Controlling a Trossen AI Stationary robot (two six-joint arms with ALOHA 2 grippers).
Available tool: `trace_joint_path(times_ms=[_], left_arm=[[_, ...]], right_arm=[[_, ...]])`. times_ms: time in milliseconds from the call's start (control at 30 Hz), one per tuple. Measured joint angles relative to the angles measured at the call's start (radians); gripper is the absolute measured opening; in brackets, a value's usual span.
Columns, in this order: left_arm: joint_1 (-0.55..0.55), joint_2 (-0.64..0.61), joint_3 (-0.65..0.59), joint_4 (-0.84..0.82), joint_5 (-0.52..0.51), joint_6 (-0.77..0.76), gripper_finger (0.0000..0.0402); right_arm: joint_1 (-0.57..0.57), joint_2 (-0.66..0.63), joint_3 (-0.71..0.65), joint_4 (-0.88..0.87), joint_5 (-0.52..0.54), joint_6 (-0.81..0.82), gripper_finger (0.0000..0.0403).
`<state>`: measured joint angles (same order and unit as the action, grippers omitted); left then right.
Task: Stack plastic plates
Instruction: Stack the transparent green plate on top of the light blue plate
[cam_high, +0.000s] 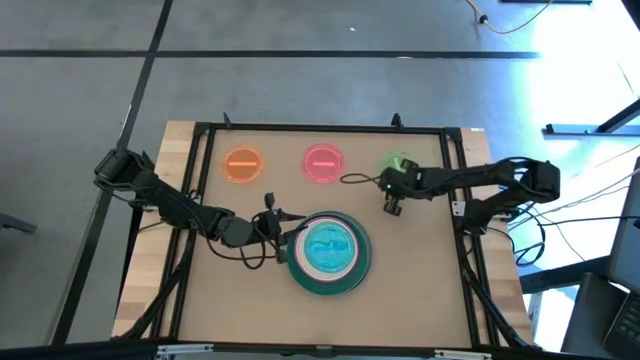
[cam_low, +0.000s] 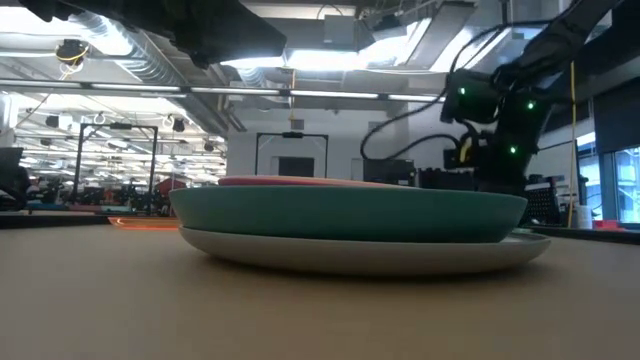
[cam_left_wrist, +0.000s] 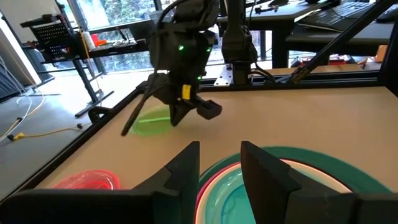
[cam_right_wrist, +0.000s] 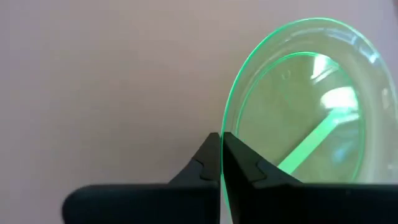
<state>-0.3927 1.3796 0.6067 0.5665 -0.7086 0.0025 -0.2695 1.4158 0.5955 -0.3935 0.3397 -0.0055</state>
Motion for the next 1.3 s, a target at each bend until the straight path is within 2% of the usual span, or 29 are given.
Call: trace_joint_path(times_ms=[400,733,1067,1300], left_arm=[[0.000,0.000,0.000,-0.002,0.000,0.000,0.0110],[0.000,0.000,0.000,-0.002,0.000,0.000,0.0110],[0.000,0.000,0.000,-0.002,0.000,0.000,0.0110],[0.000,0.000,0.000,-0.001,0.000,0.000,0.0110]], right_arm=[[0.261,-0.001,0.121,0.000,0.007,0.005,0.0001],[0.432,-0.002,0.238,-0.003,0.016,-0.031,0.0001],[0.573,-0.003,0.312,0.136,0.014,-0.084,0.0001],[0.651,-0.003,0.312,0.239,-0.095,-0.138,0.0001]])
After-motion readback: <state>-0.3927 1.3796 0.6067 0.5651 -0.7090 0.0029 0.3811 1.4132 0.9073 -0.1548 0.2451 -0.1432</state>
